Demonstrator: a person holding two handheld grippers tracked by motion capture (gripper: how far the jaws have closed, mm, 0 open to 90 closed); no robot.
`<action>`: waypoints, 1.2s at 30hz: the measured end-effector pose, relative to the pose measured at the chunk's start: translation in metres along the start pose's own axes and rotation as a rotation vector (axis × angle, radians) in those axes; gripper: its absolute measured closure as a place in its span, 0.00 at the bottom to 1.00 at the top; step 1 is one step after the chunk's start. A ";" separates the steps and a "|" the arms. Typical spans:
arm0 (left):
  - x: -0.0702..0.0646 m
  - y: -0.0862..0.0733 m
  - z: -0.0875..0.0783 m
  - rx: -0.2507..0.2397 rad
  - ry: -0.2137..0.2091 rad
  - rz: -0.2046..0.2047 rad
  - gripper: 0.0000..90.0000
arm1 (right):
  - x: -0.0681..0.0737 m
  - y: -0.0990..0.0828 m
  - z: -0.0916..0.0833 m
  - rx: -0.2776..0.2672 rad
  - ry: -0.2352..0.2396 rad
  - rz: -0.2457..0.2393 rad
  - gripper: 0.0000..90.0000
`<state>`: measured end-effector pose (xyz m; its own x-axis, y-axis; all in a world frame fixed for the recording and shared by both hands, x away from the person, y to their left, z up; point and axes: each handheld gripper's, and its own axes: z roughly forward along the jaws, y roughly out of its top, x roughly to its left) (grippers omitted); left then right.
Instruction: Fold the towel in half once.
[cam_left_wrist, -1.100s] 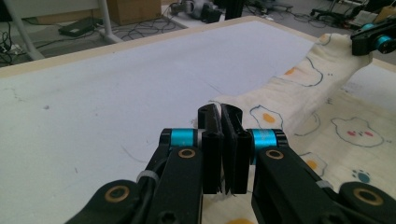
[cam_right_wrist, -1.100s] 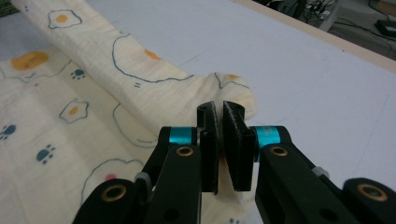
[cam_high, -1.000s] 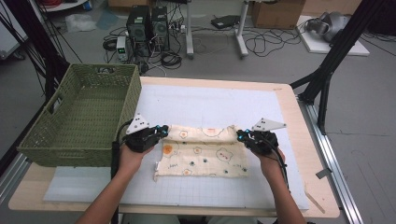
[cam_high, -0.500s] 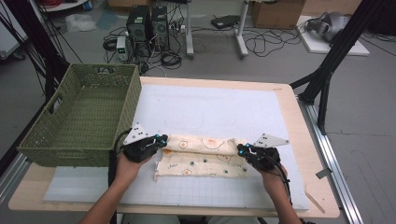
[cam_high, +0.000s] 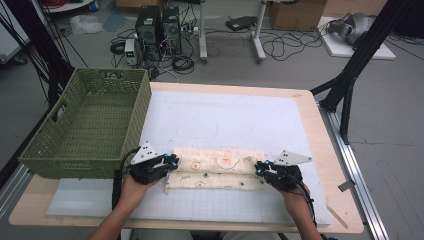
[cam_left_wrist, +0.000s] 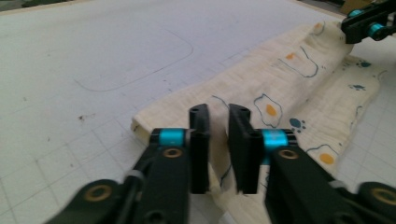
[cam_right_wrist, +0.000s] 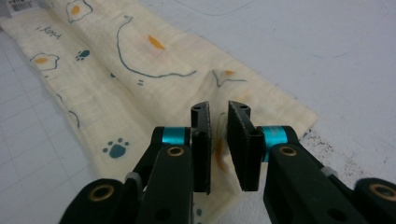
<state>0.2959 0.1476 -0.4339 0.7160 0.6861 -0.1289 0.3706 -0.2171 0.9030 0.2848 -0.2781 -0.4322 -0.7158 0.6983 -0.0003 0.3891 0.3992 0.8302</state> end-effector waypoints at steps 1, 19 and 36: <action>0.002 0.001 -0.001 -0.005 0.000 -0.019 0.69 | 0.000 0.000 -0.001 0.002 0.004 0.006 0.85; 0.015 0.004 -0.008 -0.068 0.038 -0.079 0.57 | -0.009 -0.008 -0.043 -0.119 0.087 0.040 0.74; 0.021 0.000 0.030 0.132 0.094 -0.100 0.66 | -0.020 -0.006 -0.004 0.043 -0.029 0.114 0.69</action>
<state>0.3291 0.1412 -0.4491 0.6156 0.7693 -0.1712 0.5163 -0.2295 0.8251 0.2950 -0.2967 -0.4352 -0.6487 0.7572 0.0756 0.4918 0.3414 0.8010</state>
